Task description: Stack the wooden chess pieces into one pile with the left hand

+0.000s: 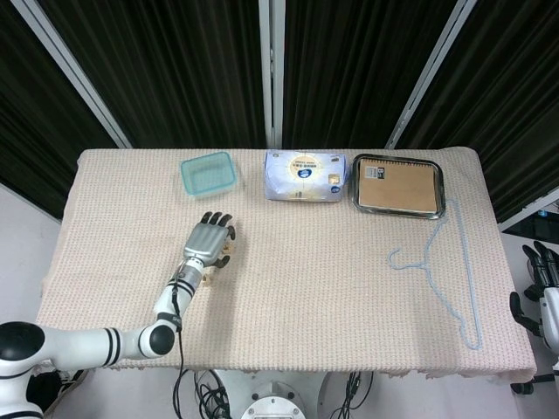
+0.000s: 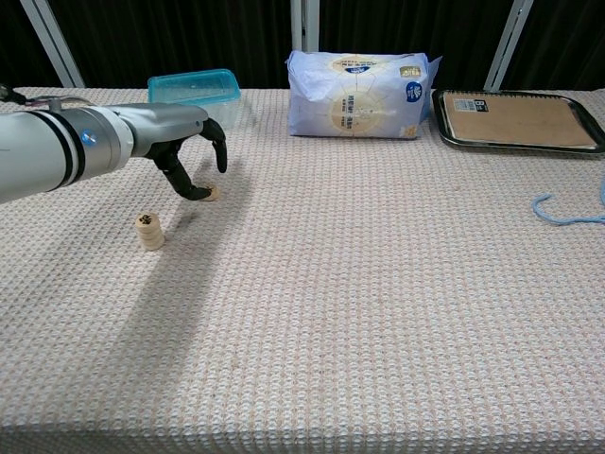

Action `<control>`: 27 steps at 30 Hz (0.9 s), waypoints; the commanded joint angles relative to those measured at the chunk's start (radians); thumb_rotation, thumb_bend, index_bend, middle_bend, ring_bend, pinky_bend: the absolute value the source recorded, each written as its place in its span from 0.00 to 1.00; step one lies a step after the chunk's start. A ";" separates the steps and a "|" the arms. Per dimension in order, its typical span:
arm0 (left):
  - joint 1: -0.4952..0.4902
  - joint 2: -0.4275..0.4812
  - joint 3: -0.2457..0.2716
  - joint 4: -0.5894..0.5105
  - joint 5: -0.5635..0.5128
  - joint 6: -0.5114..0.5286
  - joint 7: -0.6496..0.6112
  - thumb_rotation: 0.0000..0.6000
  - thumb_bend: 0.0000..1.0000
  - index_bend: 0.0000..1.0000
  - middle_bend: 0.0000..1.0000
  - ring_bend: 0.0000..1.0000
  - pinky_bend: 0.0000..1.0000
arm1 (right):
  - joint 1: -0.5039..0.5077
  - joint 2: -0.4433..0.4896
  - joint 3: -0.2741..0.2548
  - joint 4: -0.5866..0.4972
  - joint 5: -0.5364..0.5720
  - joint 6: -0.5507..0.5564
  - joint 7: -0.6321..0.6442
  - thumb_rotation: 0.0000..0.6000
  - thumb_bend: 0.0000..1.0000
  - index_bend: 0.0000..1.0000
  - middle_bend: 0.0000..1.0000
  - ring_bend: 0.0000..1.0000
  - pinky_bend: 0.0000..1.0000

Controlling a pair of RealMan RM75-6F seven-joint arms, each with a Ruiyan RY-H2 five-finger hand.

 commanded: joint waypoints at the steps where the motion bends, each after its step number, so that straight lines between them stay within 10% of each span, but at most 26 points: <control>1: -0.011 -0.006 0.005 0.013 -0.017 0.000 0.008 1.00 0.31 0.36 0.06 0.00 0.00 | 0.000 0.000 0.000 0.000 0.001 -0.001 0.000 1.00 0.43 0.00 0.00 0.00 0.00; 27: -0.017 -0.059 0.035 0.117 0.020 -0.012 -0.031 1.00 0.31 0.41 0.08 0.00 0.00 | 0.000 0.005 0.000 0.001 0.005 -0.005 0.008 1.00 0.43 0.00 0.00 0.00 0.00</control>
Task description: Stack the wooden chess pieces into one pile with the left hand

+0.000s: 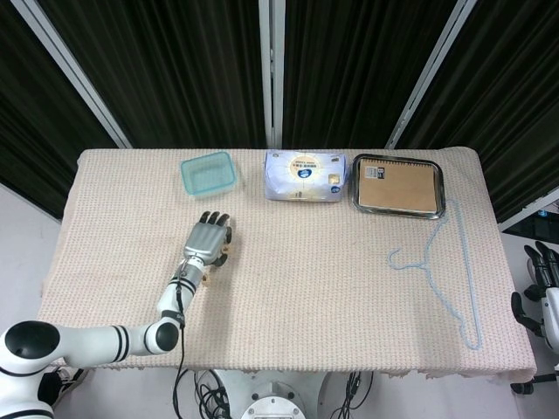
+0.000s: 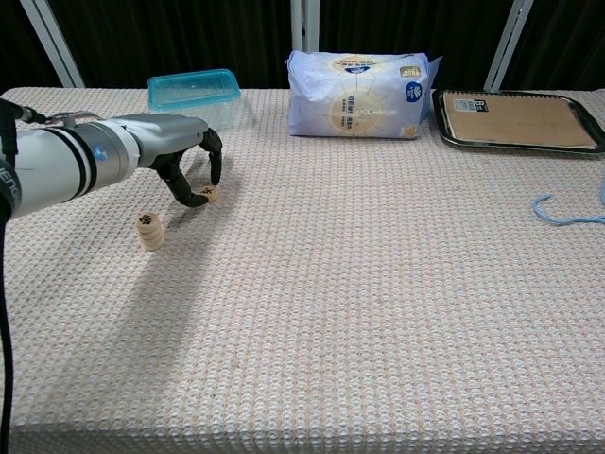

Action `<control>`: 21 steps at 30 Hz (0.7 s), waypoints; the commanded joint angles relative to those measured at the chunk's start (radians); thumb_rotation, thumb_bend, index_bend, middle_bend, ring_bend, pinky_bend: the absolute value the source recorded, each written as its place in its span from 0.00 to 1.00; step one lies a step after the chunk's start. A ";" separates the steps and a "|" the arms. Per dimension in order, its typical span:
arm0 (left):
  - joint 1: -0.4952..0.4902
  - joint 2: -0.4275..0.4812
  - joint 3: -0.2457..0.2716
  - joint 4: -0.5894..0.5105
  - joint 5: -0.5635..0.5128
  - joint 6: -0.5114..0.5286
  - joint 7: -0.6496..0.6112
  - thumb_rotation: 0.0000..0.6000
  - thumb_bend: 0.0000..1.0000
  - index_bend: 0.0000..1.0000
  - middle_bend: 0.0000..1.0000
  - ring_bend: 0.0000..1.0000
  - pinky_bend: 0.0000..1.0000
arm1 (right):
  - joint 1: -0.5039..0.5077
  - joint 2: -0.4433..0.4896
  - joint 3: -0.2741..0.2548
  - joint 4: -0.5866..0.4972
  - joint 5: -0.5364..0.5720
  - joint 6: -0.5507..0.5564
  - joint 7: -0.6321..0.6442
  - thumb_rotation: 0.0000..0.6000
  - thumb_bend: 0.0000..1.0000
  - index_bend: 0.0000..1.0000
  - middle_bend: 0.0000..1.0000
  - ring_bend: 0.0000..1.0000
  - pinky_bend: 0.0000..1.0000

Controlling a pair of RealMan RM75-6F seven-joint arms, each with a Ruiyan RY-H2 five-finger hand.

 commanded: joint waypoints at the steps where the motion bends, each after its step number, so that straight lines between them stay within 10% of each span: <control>1: 0.000 0.000 0.002 0.004 0.002 -0.001 0.002 1.00 0.31 0.41 0.08 0.00 0.00 | 0.000 0.000 0.000 0.000 0.001 -0.001 0.000 1.00 0.43 0.00 0.00 0.00 0.00; 21: 0.005 -0.015 0.006 0.024 0.011 -0.009 -0.013 1.00 0.31 0.48 0.08 0.00 0.00 | 0.001 0.004 -0.001 0.004 0.002 -0.006 0.011 1.00 0.43 0.00 0.00 0.00 0.00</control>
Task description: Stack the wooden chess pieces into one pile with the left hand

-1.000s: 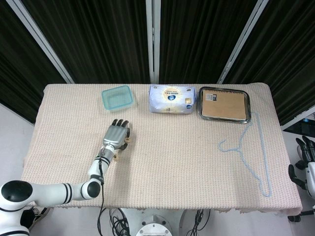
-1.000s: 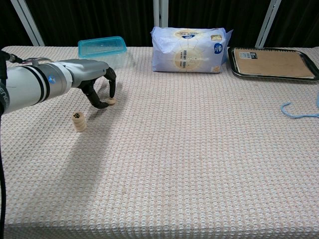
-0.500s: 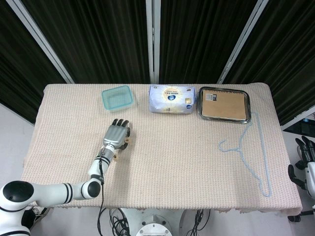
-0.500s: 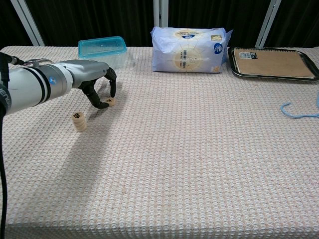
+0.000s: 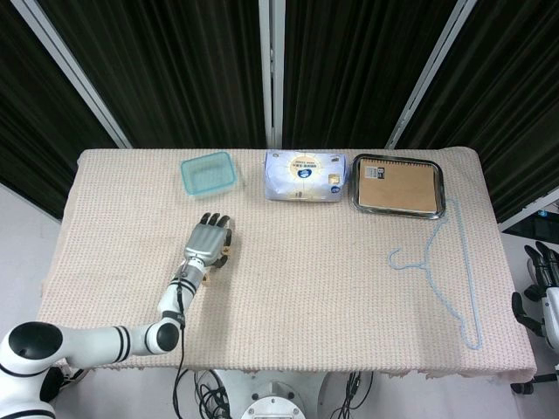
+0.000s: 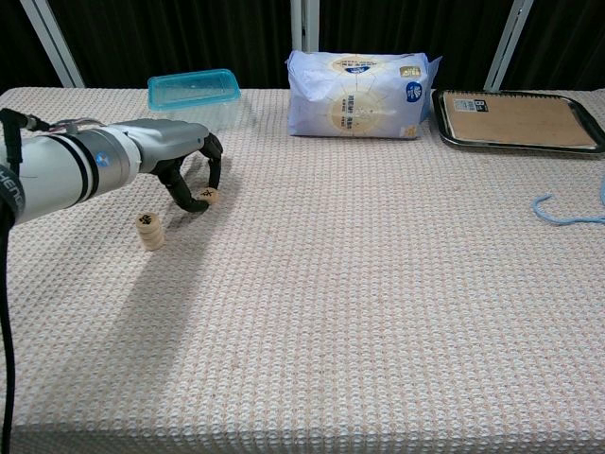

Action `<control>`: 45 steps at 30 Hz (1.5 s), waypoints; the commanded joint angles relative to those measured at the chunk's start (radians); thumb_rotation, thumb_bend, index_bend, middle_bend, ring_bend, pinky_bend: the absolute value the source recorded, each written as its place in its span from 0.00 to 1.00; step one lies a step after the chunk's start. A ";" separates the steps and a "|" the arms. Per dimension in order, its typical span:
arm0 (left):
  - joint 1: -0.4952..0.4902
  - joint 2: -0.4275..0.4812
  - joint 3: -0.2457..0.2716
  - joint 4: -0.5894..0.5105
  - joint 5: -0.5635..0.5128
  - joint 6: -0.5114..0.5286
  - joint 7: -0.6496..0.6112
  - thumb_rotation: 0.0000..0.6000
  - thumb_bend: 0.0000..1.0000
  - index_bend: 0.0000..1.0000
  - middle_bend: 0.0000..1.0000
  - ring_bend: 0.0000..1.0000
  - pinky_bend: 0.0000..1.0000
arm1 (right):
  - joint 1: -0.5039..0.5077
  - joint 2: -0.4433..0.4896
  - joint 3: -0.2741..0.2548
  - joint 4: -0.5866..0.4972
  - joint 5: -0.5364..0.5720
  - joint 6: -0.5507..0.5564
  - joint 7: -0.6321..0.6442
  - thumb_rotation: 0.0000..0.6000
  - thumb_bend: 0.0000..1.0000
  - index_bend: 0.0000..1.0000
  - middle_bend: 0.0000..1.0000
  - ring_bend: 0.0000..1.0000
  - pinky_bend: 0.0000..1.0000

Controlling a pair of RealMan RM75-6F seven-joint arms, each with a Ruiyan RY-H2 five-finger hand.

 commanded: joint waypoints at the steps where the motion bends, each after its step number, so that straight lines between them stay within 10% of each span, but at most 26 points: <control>1: 0.002 0.004 -0.002 -0.007 0.004 0.002 -0.003 1.00 0.31 0.48 0.08 0.00 0.00 | 0.000 0.000 0.000 0.000 -0.001 0.001 0.000 1.00 0.43 0.00 0.00 0.00 0.00; 11: 0.015 0.144 -0.022 -0.252 0.019 0.090 0.028 1.00 0.31 0.48 0.08 0.00 0.00 | 0.001 -0.004 -0.001 -0.002 -0.004 0.001 -0.012 1.00 0.43 0.00 0.00 0.00 0.00; 25: 0.138 0.304 0.112 -0.542 0.150 0.252 0.030 1.00 0.31 0.47 0.09 0.00 0.00 | 0.000 -0.015 -0.005 -0.009 -0.009 0.007 -0.039 1.00 0.43 0.00 0.00 0.00 0.00; 45: 0.195 0.278 0.141 -0.500 0.249 0.227 -0.009 1.00 0.31 0.47 0.09 0.00 0.00 | 0.001 -0.018 -0.006 -0.015 -0.011 0.006 -0.051 1.00 0.43 0.00 0.00 0.00 0.00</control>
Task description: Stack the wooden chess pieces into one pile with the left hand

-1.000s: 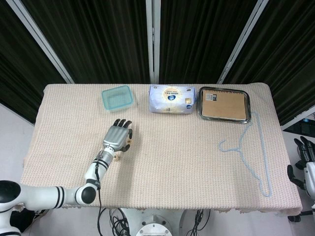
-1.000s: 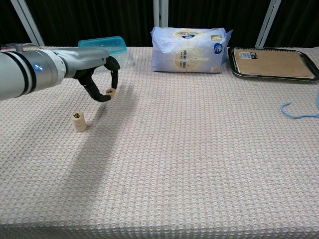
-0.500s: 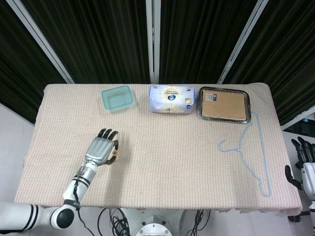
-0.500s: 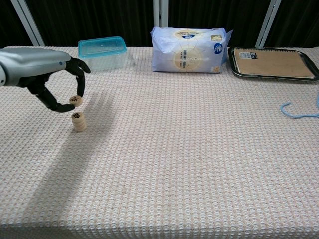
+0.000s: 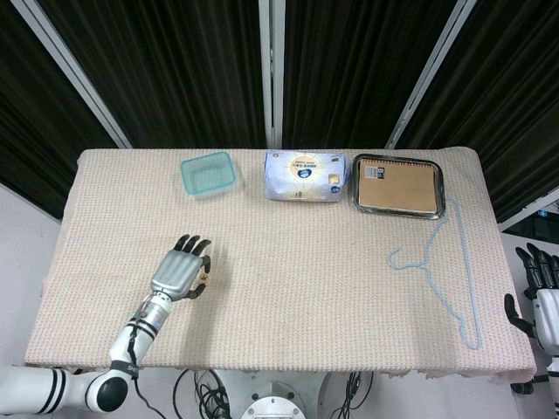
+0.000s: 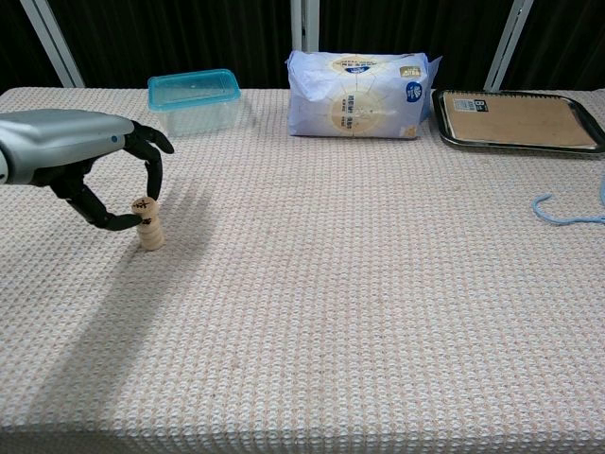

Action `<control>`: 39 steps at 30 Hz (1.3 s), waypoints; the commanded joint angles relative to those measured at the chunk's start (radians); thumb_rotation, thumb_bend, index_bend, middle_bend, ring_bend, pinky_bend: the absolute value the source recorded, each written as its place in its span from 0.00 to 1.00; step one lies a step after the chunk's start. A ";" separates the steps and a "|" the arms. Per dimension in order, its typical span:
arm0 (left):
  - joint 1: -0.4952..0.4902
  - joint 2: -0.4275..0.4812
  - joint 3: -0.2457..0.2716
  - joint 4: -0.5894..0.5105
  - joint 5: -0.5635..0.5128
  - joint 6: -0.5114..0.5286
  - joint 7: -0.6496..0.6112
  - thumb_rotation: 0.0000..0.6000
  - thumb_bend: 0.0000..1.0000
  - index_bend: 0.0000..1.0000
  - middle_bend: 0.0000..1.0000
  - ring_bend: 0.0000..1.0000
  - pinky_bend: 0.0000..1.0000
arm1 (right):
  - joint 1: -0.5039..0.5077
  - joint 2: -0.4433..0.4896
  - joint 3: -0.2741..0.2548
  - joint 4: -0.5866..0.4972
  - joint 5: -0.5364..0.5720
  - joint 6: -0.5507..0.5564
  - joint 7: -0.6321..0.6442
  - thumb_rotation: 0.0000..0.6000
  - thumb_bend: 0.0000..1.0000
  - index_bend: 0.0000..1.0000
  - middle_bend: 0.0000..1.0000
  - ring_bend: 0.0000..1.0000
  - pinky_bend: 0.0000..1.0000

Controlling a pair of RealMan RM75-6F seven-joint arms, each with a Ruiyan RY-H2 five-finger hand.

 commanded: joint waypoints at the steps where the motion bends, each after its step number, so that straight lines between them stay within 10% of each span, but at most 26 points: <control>1: -0.001 -0.009 -0.007 0.017 -0.012 -0.010 -0.001 1.00 0.31 0.47 0.09 0.00 0.00 | 0.001 0.001 0.000 0.001 0.001 -0.002 0.002 1.00 0.43 0.00 0.00 0.00 0.00; 39: 0.028 -0.030 -0.024 0.080 -0.007 -0.062 -0.038 1.00 0.31 0.44 0.09 0.00 0.00 | 0.001 -0.001 0.002 -0.002 0.006 -0.003 -0.004 1.00 0.44 0.00 0.00 0.00 0.00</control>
